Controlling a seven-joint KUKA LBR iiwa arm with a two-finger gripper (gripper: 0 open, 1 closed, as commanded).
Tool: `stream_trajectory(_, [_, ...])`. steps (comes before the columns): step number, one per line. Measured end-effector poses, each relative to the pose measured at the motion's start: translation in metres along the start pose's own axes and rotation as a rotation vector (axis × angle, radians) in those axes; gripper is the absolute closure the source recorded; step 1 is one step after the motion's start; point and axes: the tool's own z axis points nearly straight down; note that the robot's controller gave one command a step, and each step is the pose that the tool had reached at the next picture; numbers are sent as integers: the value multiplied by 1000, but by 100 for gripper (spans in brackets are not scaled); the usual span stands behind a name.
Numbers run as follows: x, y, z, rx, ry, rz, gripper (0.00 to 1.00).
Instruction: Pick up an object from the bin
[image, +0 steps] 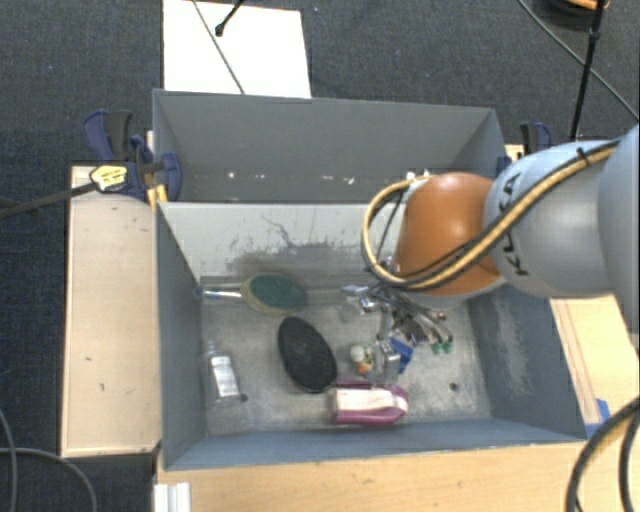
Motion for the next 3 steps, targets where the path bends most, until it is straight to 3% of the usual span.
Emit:
stream_trajectory(1, [2, -76, 35, 5, 2, -20, 0])
stream_trajectory(2, [0, -71, 33, 2, 0, -27, 100])
stream_trajectory(3, [5, -33, -100, 2, -3, 3, 100])
